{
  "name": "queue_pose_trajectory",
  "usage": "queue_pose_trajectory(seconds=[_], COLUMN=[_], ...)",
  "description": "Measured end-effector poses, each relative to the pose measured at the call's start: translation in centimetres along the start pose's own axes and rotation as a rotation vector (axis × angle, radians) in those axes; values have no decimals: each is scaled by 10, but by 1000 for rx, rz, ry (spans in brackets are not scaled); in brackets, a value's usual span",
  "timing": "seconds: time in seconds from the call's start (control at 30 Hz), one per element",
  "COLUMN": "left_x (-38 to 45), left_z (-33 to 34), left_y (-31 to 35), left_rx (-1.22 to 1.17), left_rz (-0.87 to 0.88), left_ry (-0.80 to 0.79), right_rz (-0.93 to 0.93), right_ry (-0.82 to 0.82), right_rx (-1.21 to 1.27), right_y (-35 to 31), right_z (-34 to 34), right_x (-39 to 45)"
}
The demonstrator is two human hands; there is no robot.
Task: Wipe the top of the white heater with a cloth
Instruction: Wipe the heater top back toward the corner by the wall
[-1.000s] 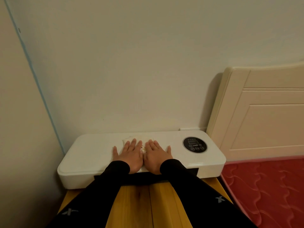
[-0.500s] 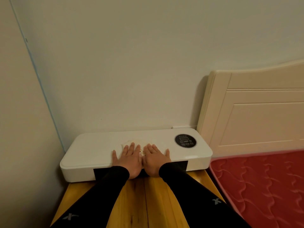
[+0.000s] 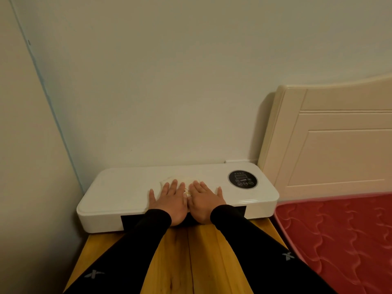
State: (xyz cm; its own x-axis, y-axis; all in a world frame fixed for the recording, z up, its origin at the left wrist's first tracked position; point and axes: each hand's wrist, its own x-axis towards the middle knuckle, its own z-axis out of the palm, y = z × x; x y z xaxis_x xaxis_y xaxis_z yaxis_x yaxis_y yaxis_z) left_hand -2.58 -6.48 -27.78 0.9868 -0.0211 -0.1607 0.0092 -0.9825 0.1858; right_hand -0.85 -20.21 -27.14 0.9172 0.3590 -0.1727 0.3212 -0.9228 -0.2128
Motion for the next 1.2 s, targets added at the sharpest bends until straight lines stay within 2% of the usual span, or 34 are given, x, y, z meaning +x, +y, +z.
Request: queue_pose_trajectory(seconds=[0.63, 1.2], left_x=[55, 51], left_z=[-7, -1], left_y=[0, -2], left_rx=[-14, -66], left_rz=[-17, 9], left_ry=[-11, 67], right_rz=[18, 1], right_ry=[51, 61], right_rx=[22, 60], right_y=[15, 17], right_z=[-2, -3], right_x=[50, 47])
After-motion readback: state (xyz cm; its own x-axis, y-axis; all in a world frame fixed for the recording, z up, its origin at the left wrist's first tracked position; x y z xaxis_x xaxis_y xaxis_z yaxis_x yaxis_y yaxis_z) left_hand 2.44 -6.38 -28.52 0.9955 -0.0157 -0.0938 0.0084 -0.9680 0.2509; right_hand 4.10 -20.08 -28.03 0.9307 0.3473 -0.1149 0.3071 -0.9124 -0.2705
